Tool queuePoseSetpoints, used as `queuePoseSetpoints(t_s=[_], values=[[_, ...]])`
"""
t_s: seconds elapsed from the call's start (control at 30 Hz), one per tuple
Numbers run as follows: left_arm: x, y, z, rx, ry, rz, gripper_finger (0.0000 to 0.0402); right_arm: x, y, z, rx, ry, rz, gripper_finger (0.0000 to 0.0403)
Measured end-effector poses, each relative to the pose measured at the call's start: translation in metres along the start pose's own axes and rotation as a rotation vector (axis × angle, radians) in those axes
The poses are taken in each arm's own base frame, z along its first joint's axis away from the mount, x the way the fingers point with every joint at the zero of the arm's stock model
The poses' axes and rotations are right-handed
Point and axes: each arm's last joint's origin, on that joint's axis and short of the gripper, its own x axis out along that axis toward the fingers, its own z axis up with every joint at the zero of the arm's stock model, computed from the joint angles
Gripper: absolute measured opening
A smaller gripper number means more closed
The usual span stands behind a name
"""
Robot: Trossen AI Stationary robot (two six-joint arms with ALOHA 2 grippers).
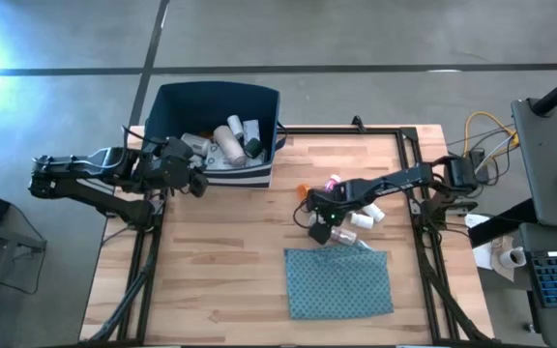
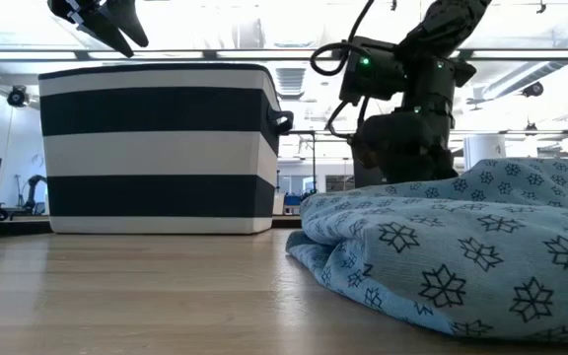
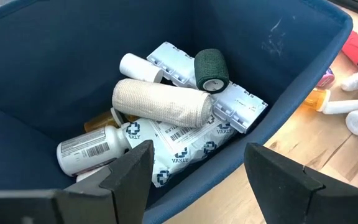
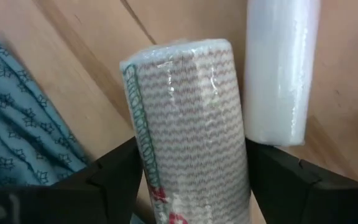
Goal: Pick & place medical supplies in basket/bin
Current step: Put the brown bandage into the blue bin
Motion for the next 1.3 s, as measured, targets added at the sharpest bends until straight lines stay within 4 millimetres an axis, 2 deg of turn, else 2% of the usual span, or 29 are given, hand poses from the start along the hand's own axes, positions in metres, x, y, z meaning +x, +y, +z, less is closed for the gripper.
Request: queuePoseSetpoints(t_s=[0.13, 0.27, 0.4, 0.47, 0.57, 0.67, 0.77, 0.9, 0.93, 0.97, 1.07, 1.2, 1.3], values=[[0.0, 0.0, 0.0, 0.0, 0.0, 0.0, 0.023, 0.0, -0.001, 0.0, 0.005, 0.0, 0.0, 0.0233], [0.0, 0.0, 0.0, -0.005, -0.004, -0.003, 0.023, -0.005, 0.004, 0.006, -0.012, -0.033, 0.025, 0.0191], [0.0, -0.001, 0.001, -0.007, -0.006, -0.005, 0.023, -0.024, 0.016, 0.023, -0.034, -0.166, 0.127, 0.0143], [0.0, -0.001, 0.001, -0.011, -0.01, -0.008, 0.023, -0.04, 0.022, 0.035, -0.041, -0.245, 0.179, 0.0127], [0.0, -0.001, 0.001, -0.012, -0.011, -0.009, 0.023, -0.074, 0.03, 0.055, -0.082, -0.377, 0.244, 0.0122], [0.0, -0.001, 0.002, -0.016, -0.014, -0.012, 0.023, -0.114, 0.033, 0.074, -0.108, -0.515, 0.274, 0.0134], [0.0, -0.001, 0.002, -0.016, -0.014, -0.013, 0.023, -0.162, 0.037, 0.093, -0.107, -0.661, 0.333, 0.0143], [0.0, -0.001, 0.002, -0.017, -0.015, -0.013, 0.023, -0.23, 0.05, 0.121, -0.206, -0.952, 0.425, 0.0141], [0.0, -0.001, 0.002, -0.017, -0.015, -0.013, 0.023, -0.245, 0.052, 0.13, -0.217, -1.021, 0.449, 0.014], [0.0, -0.001, 0.002, -0.017, -0.015, -0.013, 0.023, -0.252, 0.052, 0.142, -0.226, -1.052, 0.459, 0.0139], [0.0, -0.002, 0.002, -0.022, -0.019, -0.017, 0.023, -0.259, 0.049, 0.183, -0.258, -1.075, 0.506, 0.0142], [0.0, -0.002, 0.002, -0.024, -0.021, -0.019, 0.023, -0.238, 0.037, 0.239, -0.229, -1.047, 0.485, 0.017], [0.0, -0.002, 0.002, -0.025, -0.018, -0.024, 0.023, -0.228, 0.029, 0.264, -0.192, -0.996, 0.472, 0.0199]])
